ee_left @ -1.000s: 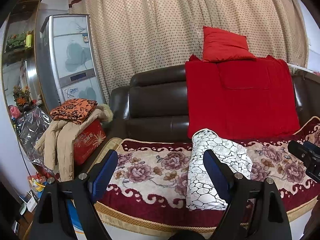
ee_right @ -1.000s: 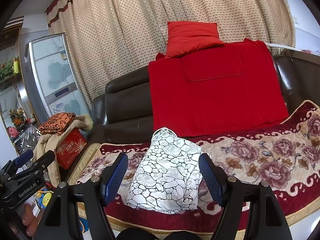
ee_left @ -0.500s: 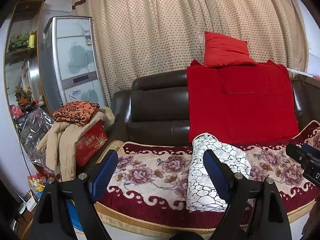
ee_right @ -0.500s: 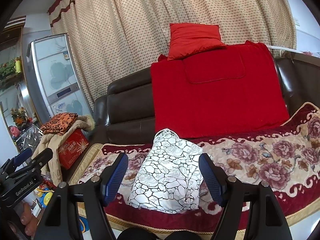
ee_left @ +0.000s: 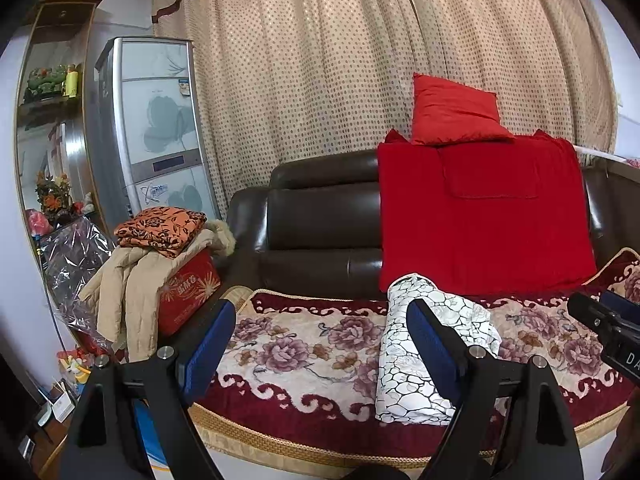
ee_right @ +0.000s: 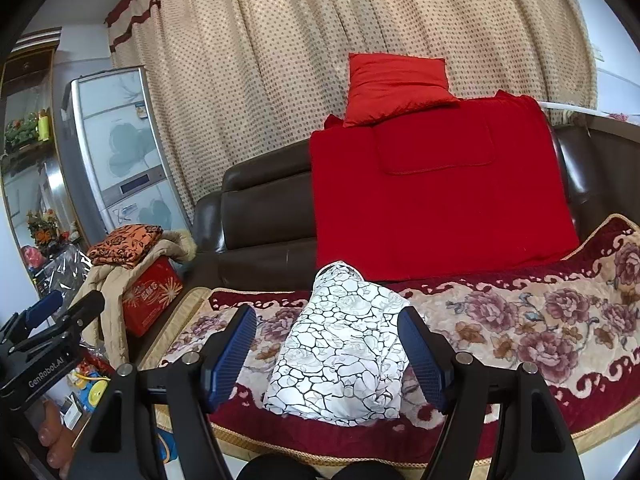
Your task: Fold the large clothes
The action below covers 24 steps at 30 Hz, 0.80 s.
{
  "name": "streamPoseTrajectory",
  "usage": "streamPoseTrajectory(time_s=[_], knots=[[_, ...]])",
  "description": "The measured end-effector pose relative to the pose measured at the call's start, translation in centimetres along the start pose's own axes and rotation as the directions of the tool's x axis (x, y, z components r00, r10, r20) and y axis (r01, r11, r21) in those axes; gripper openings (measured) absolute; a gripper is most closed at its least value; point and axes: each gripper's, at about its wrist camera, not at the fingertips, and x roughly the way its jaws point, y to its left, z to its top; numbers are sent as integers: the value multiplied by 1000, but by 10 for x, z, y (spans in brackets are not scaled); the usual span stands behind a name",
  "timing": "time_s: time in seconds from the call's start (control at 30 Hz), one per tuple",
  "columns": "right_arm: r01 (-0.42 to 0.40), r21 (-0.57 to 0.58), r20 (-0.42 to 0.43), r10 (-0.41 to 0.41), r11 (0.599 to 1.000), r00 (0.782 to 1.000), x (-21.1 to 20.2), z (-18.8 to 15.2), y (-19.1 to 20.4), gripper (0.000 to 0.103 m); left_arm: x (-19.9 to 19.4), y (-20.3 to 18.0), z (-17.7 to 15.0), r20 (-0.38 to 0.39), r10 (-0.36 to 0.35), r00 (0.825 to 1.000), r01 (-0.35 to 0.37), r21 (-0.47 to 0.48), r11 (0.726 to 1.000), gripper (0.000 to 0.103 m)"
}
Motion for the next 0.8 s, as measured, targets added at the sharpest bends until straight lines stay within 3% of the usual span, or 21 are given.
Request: streamPoseTrajectory(time_s=[0.67,0.7,0.73,0.8], knots=[[-20,-39,76,23,999,997,-50,-1,18,79,-54,12,1,76,-7,997,9,-23,1000,88],[-20,-43,80,23,999,997,-54,-1,20,79,-58,13,1,82,-8,997,11,-27,1000,91],[-19,-47,83,23,999,996,-57,-1,20,79,-60,14,1,87,-9,996,11,-30,999,103],[-14,-54,82,18,998,996,-61,-2,22,79,-68,15,-1,114,-5,993,9,-39,999,103]])
